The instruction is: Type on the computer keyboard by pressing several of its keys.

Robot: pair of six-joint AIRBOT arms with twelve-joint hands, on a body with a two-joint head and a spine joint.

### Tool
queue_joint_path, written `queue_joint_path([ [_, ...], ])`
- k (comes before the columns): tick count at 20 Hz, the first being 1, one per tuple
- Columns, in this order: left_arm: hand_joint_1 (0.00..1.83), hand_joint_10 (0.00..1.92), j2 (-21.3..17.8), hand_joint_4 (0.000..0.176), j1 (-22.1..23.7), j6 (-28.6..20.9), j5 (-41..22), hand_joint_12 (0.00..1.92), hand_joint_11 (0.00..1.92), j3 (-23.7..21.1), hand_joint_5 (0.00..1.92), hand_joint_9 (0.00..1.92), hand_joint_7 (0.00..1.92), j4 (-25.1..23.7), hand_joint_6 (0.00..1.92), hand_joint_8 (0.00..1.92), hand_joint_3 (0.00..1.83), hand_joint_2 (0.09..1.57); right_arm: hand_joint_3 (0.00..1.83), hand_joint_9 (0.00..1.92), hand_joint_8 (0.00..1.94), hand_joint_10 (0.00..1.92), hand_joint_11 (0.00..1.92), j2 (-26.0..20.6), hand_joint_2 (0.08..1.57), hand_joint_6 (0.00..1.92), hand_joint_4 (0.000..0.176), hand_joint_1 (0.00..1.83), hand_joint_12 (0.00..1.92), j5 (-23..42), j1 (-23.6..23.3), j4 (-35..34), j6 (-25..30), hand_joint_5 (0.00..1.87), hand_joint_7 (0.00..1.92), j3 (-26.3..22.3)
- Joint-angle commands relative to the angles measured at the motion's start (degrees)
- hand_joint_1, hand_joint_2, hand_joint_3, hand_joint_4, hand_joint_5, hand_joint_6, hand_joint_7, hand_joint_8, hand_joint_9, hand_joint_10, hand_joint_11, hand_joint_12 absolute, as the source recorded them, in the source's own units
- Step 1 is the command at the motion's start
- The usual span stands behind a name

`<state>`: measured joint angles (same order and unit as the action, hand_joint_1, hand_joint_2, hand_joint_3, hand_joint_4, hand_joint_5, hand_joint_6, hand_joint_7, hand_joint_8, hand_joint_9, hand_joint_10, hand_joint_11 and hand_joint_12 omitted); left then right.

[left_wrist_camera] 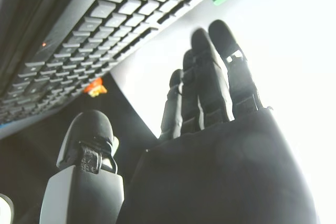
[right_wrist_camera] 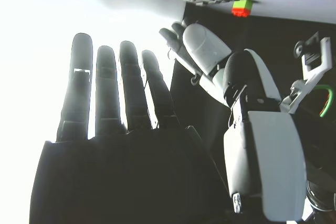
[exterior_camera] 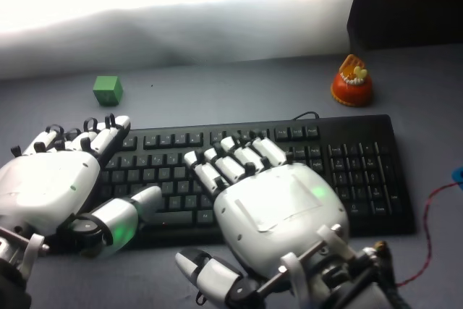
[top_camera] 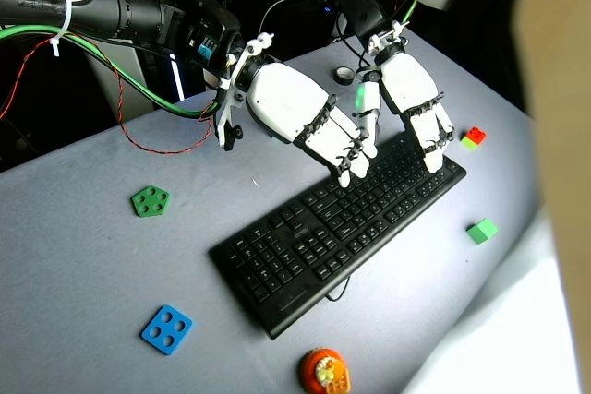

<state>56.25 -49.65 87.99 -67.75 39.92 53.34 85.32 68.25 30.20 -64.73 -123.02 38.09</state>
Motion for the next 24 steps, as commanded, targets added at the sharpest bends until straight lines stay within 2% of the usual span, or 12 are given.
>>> queue_joint_path([
  [1,0.38,0.01,-0.37,0.03,-0.11,-0.33,-5.0,1.25,0.01,0.05,0.05,0.35,0.13,-3.22,0.0,0.0,0.0,1.36,0.02,0.15,0.01,0.05,0.0,0.23,1.28,0.02,0.0,0.63,0.67,2.24,-0.53,5.71,0.43,0.16,0.21,0.26],
  [4,0.82,0.03,0.02,0.04,-1.84,-1.12,-4.6,1.15,0.0,0.05,0.07,0.29,0.13,-4.35,0.02,0.02,0.0,1.32,0.0,0.16,0.0,0.03,0.0,3.45,1.27,0.02,0.0,0.82,0.69,1.37,-0.54,5.7,3.11,0.18,0.24,4.93],
  [6,0.78,0.02,0.54,0.057,-2.75,-1.72,-4.88,1.13,0.0,0.22,0.07,0.29,0.15,-4.41,0.01,0.02,0.0,1.34,0.0,0.14,0.0,0.02,0.0,5.67,1.26,0.02,0.0,0.85,0.71,0.61,-0.46,5.71,5.02,0.2,0.24,7.93],
  [9,0.77,0.02,1.01,0.043,-3.55,-2.02,-5.05,1.2,0.0,0.51,0.07,0.31,0.14,-5.59,0.0,0.0,0.0,1.33,0.01,0.16,0.0,0.02,0.0,8.9,1.28,0.02,0.0,0.82,0.68,-0.35,-0.36,5.71,6.38,0.21,0.24,12.67],
  [10,0.8,0.01,1.06,0.017,-3.72,-2.03,-5.07,1.19,0.0,0.46,0.1,0.3,0.15,-5.6,0.01,0.01,0.0,1.34,0.01,0.18,0.0,0.03,0.0,9.59,1.29,0.03,0.0,0.8,0.73,-1.43,-0.36,5.71,7.07,0.24,0.25,14.15],
  [16,0.84,0.04,1.09,0.0,-3.89,-2.24,-5.34,1.24,0.05,0.49,0.38,0.47,0.45,-6.22,0.05,0.03,0.0,1.3,0.0,0.34,0.04,0.11,0.0,12.47,1.3,0.17,0.0,0.84,1.21,-3.36,0.0,5.73,8.61,0.51,0.48,19.09],
  [17,0.78,0.05,1.08,0.0,-3.98,-2.32,-5.36,1.24,0.05,0.51,0.45,0.51,0.52,-6.85,0.07,0.04,0.01,1.34,0.0,0.32,0.02,0.21,0.0,12.63,1.28,0.33,0.0,0.88,1.27,-3.36,0.07,5.74,8.9,0.62,0.5,19.37],
  [18,0.79,0.06,1.07,0.0,-4.11,-2.4,-5.36,1.21,0.11,0.53,0.53,0.57,0.57,-6.9,0.08,0.03,0.01,1.34,0.0,0.21,0.01,0.46,0.0,12.69,1.29,1.25,0.0,0.93,1.33,-3.45,0.17,5.75,9.22,0.64,0.49,19.43],
  [19,0.83,0.05,1.05,0.0,-4.34,-2.65,-5.36,1.23,0.07,0.57,0.69,0.59,0.62,-6.9,0.12,0.03,0.0,1.31,0.0,0.1,0.01,0.64,0.0,12.75,1.28,1.41,0.0,0.96,1.41,-3.48,0.32,5.75,9.23,0.67,0.46,19.43],
  [21,0.85,0.04,1.01,0.0,-4.71,-2.68,-5.36,1.26,0.0,0.56,0.8,0.61,0.68,-6.91,0.13,0.03,0.0,1.26,0.0,0.05,0.03,0.78,0.0,12.78,1.27,1.43,0.0,0.98,1.41,-3.48,0.41,5.75,9.23,0.69,0.52,19.43],
  [22,0.83,0.06,0.98,0.0,-4.95,-2.68,-5.36,1.35,0.0,0.53,0.75,0.66,0.77,-6.92,0.1,0.06,0.0,1.26,0.0,0.25,0.16,0.93,0.0,12.78,1.25,1.38,0.0,1.02,1.5,-3.43,0.39,5.75,9.22,0.73,0.76,19.47],
  [24,0.8,0.13,0.97,0.012,-5.05,-2.75,-5.36,1.37,0.01,0.52,0.68,0.75,0.86,-6.92,0.06,0.09,0.0,1.26,0.0,0.39,0.76,1.18,0.0,12.79,1.3,1.48,0.001,0.94,1.66,-3.42,0.35,5.75,9.22,0.66,0.72,19.49],
])
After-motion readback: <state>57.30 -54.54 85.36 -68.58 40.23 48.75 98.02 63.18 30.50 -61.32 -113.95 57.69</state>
